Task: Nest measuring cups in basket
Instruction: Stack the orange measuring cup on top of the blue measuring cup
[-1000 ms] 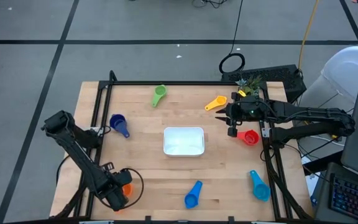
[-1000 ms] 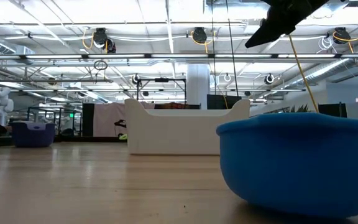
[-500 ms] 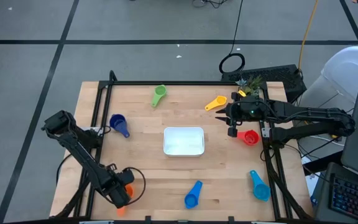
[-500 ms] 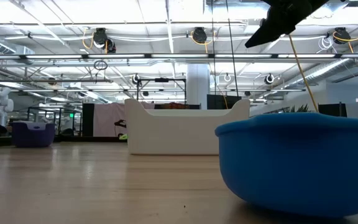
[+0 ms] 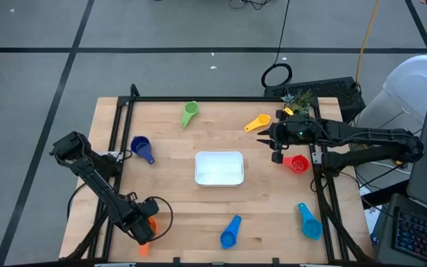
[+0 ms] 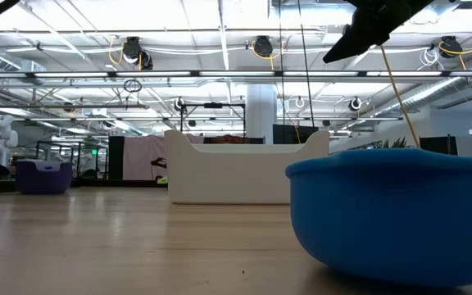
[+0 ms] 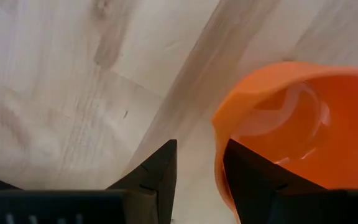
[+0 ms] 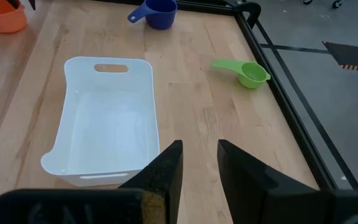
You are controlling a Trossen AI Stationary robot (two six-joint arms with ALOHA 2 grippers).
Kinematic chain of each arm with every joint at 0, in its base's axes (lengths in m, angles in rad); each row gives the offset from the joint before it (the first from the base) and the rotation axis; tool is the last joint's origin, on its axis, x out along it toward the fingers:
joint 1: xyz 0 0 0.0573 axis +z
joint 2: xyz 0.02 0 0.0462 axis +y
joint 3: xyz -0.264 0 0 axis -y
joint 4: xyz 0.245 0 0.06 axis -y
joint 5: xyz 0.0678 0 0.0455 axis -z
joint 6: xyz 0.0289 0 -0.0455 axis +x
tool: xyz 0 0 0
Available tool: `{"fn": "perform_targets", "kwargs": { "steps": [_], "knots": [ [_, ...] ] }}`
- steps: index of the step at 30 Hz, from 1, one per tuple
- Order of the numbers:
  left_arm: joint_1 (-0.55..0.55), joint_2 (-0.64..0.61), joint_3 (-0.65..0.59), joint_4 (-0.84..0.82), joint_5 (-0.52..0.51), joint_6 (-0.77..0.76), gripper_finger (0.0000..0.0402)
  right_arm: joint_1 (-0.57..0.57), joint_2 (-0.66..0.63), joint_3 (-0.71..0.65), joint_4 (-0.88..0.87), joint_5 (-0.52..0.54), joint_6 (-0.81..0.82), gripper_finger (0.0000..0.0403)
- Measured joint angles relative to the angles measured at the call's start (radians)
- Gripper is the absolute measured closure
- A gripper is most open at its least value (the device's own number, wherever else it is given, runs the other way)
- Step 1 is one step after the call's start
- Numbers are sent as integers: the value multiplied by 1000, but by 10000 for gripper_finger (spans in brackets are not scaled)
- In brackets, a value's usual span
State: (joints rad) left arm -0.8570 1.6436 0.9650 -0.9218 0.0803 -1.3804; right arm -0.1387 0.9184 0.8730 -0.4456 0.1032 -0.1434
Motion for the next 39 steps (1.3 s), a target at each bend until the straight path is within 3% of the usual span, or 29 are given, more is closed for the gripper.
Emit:
{"fn": "perform_targets", "kwargs": {
  "steps": [3,9,20,28,31,39],
  "knots": [
    [11,0,-21,-2,0,-40,294,0,0,0,0,0,0,307],
    [76,-5,-46,1,10,-67,387,0,0,0,0,0,0,307],
    [295,-4,-50,-25,-41,19,396,0,0,0,10,1,-10,307],
    [452,-5,-50,-86,-267,149,396,0,0,0,9,3,-29,307],
    [503,-4,-51,-91,-297,192,396,0,0,0,7,4,-29,307],
    [602,-68,-48,-340,-379,143,397,0,0,0,7,5,-33,307]
  ]
}}
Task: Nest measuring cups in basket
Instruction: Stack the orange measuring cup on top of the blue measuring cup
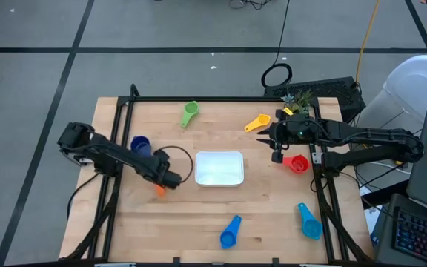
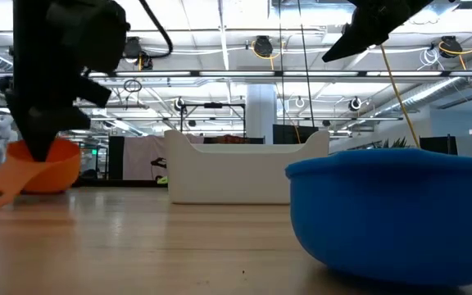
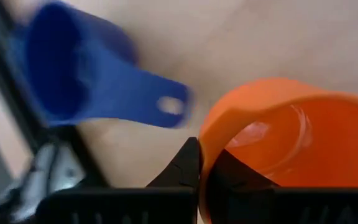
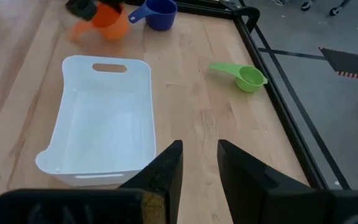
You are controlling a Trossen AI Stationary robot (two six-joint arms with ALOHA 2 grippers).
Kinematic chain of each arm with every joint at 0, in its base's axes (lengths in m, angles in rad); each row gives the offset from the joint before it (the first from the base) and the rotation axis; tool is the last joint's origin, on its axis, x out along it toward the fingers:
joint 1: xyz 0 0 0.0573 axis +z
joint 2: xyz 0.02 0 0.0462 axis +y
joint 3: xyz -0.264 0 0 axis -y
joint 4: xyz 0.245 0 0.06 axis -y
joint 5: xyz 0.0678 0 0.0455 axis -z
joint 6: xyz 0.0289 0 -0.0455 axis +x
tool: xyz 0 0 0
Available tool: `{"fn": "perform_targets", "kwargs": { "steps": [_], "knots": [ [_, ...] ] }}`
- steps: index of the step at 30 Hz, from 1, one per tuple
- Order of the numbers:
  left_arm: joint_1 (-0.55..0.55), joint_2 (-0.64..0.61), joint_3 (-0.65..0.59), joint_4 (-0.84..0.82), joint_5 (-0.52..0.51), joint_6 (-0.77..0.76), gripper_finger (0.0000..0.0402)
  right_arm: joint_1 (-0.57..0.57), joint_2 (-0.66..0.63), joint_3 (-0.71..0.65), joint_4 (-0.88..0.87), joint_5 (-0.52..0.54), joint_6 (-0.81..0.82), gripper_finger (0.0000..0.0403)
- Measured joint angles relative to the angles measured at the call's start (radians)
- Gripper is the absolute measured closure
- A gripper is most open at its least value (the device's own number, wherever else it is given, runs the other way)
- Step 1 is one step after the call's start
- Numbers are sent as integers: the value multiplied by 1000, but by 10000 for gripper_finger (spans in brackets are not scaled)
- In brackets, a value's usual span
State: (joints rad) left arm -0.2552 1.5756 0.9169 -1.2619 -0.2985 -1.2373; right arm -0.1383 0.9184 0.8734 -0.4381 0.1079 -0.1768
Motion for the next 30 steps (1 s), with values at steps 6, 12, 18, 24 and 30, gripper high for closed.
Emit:
{"fn": "perform_targets", "kwargs": {
  "steps": [6,12,18,24,30],
  "knots": [
    [22,-149,2,-17,-62,-35,397,0,0,0,-4,0,-8,307],
    [30,-245,2,-248,-96,-182,397,0,0,0,-8,0,-19,307],
    [71,-333,1,-307,-146,-258,397,0,0,0,-7,0,-23,307],
    [165,-346,-9,-313,-212,-296,397,0,0,0,-17,-3,-23,307],
    [250,-344,-51,-314,-194,-291,397,0,0,0,-84,-4,-42,307]
  ]
}}
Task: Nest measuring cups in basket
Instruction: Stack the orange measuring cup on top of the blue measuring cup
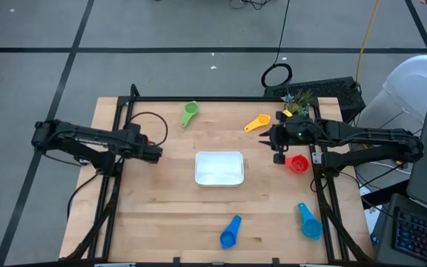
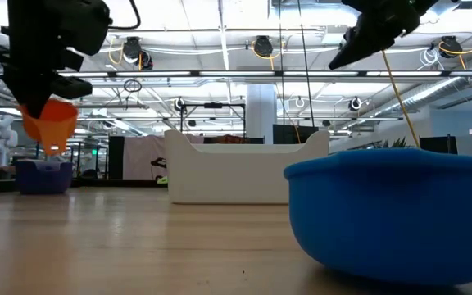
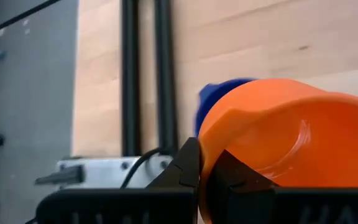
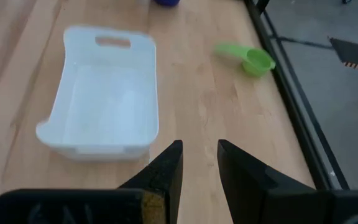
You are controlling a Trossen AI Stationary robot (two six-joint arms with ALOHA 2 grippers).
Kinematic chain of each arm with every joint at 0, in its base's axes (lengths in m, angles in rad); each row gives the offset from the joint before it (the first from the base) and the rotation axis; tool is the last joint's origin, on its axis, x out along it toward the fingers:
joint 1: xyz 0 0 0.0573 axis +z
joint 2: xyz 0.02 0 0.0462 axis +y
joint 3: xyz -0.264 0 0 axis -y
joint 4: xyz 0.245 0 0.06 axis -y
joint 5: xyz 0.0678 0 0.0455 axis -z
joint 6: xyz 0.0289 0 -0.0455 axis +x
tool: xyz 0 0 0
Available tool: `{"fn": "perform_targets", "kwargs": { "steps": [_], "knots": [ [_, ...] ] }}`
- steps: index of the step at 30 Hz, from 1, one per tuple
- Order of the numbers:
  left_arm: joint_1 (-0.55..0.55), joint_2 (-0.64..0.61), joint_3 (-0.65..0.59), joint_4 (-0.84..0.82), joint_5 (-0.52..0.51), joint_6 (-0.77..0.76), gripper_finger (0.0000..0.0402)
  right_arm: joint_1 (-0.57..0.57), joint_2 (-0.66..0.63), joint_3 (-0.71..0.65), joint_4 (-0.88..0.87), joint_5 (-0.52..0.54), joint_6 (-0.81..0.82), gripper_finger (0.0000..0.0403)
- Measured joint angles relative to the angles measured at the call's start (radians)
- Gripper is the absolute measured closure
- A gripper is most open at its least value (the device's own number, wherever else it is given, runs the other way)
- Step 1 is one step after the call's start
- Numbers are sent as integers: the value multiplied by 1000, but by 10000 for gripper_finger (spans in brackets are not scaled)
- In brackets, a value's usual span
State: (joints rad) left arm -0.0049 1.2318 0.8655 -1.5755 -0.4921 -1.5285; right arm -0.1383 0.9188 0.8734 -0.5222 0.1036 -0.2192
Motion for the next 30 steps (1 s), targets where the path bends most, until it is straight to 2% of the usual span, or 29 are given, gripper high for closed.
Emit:
{"fn": "perform_targets", "kwargs": {
  "steps": [5,16,26,30],
  "knots": [
    [41,1,-2,6,10,5,397,0,0,0,-51,0,-47,307],
    [165,0,-2,5,20,96,395,0,0,0,-28,-4,-140,307],
    [258,0,-3,97,91,199,392,0,0,0,-25,-4,-134,307],
    [269,0,-42,115,102,217,397,0,0,0,-25,-4,-131,307]
  ]
}}
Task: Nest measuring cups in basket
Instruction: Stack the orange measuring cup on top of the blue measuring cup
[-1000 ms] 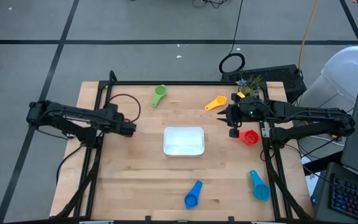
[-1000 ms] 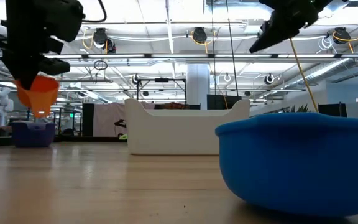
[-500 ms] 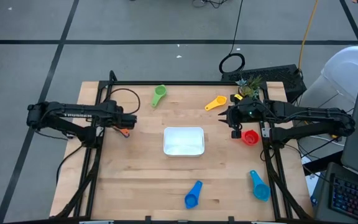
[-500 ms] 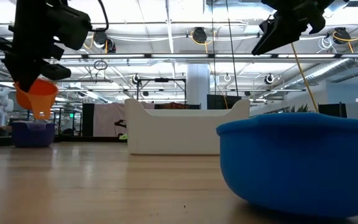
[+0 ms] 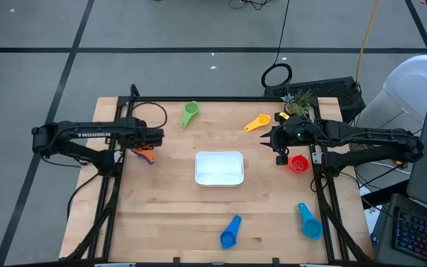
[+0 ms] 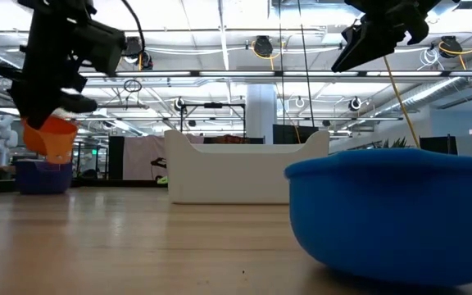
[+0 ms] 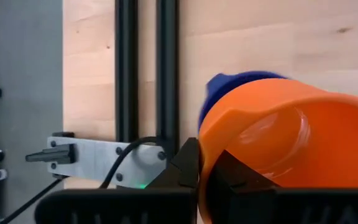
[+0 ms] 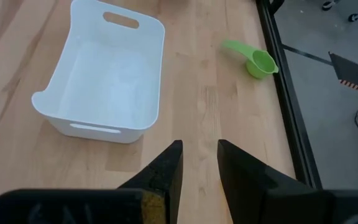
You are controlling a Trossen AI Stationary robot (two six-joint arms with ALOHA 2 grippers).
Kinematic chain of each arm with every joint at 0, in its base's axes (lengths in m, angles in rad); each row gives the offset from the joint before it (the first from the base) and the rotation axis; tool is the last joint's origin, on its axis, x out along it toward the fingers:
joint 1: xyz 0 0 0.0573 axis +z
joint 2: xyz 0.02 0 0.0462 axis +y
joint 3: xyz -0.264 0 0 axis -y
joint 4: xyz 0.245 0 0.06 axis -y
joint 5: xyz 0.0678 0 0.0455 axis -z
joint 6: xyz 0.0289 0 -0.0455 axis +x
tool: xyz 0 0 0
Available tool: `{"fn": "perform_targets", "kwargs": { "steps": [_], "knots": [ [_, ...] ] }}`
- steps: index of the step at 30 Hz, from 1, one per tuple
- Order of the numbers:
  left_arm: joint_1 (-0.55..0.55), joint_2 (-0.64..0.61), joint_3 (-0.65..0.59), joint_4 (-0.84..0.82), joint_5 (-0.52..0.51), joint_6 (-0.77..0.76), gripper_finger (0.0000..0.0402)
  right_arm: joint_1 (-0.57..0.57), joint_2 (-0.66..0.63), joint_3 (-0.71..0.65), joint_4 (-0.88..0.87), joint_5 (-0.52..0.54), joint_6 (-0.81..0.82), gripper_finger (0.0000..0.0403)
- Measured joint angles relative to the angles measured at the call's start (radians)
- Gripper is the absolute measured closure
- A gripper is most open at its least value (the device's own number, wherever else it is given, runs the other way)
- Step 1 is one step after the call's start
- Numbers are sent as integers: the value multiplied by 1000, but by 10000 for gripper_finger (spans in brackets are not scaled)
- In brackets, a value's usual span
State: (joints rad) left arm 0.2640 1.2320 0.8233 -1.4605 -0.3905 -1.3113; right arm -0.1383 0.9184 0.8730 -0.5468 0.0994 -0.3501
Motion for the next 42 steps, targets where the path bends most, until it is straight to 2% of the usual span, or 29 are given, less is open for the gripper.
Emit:
{"fn": "perform_targets", "kwargs": {
  "steps": [3,7,13,24,31,38,42],
  "knots": [
    [0,0,-62,11,29,-10,394,0,0,0,0,0,31,307],
    [0,0,-123,111,49,1,391,0,0,0,-3,0,50,307],
    [-4,13,-115,119,42,25,395,0,0,0,-3,0,54,307],
    [-4,13,-115,131,23,56,324,0,0,0,-3,0,62,307],
    [-4,11,-115,130,19,66,297,0,0,0,-3,0,61,307],
    [-4,10,-67,93,11,100,294,0,0,0,8,0,58,307],
    [-4,10,-24,40,-41,107,293,0,0,0,26,0,58,307]
  ]
}}
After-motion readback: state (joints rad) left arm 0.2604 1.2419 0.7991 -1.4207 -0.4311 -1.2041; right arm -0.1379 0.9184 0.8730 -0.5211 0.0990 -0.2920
